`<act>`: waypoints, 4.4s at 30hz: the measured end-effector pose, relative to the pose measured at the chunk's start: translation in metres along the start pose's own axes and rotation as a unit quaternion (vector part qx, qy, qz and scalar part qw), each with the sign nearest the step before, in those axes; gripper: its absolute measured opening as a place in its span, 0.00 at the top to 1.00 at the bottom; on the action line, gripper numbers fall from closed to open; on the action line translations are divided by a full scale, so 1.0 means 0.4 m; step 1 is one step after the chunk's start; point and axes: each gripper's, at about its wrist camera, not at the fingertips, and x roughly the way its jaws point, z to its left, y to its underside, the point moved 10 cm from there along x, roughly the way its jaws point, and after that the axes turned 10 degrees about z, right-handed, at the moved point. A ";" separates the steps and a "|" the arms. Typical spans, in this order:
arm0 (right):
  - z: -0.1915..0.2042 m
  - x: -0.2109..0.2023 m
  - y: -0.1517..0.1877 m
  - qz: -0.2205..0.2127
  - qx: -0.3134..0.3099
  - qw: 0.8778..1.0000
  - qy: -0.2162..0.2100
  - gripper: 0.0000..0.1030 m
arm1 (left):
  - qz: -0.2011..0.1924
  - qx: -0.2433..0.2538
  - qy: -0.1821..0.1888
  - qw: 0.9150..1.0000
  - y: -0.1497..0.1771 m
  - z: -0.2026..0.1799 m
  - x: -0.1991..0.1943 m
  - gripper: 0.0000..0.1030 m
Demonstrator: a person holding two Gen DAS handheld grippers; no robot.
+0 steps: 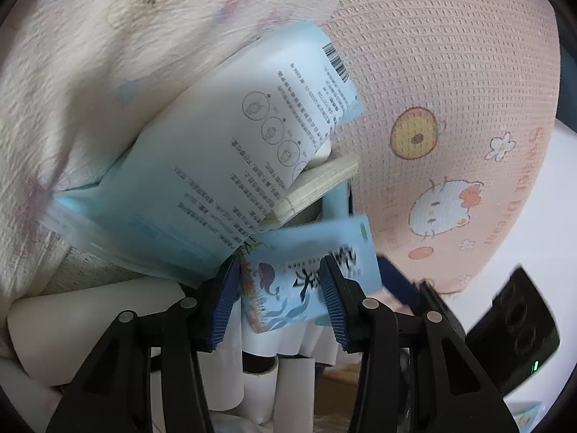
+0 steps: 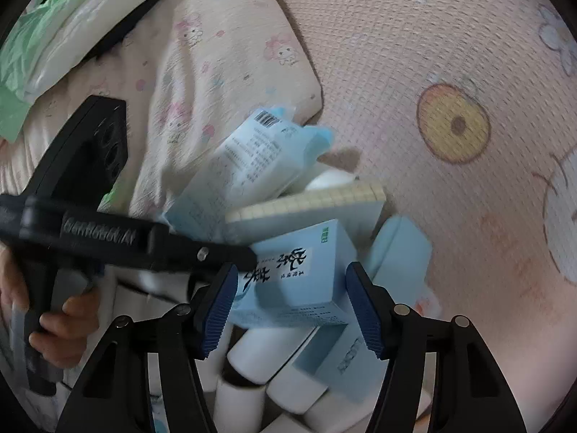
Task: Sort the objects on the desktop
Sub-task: 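Close the right gripper on the light-blue calligraphy box and lift it, then carry the held light-blue box with the right gripper over the cardboard box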
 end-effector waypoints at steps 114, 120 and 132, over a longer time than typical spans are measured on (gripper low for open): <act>0.072 -0.685 0.835 -0.212 0.285 0.852 0.384 0.24 | 0.149 0.627 -0.042 0.763 1.008 -0.679 0.029 0.43; 0.036 -0.756 0.942 -0.233 0.345 0.822 0.389 0.24 | 0.170 0.658 -0.029 0.733 1.101 -0.713 0.079 0.43; -0.024 -0.780 1.047 -0.196 0.372 0.810 0.409 0.24 | 0.201 0.666 -0.027 0.718 1.192 -0.756 0.179 0.43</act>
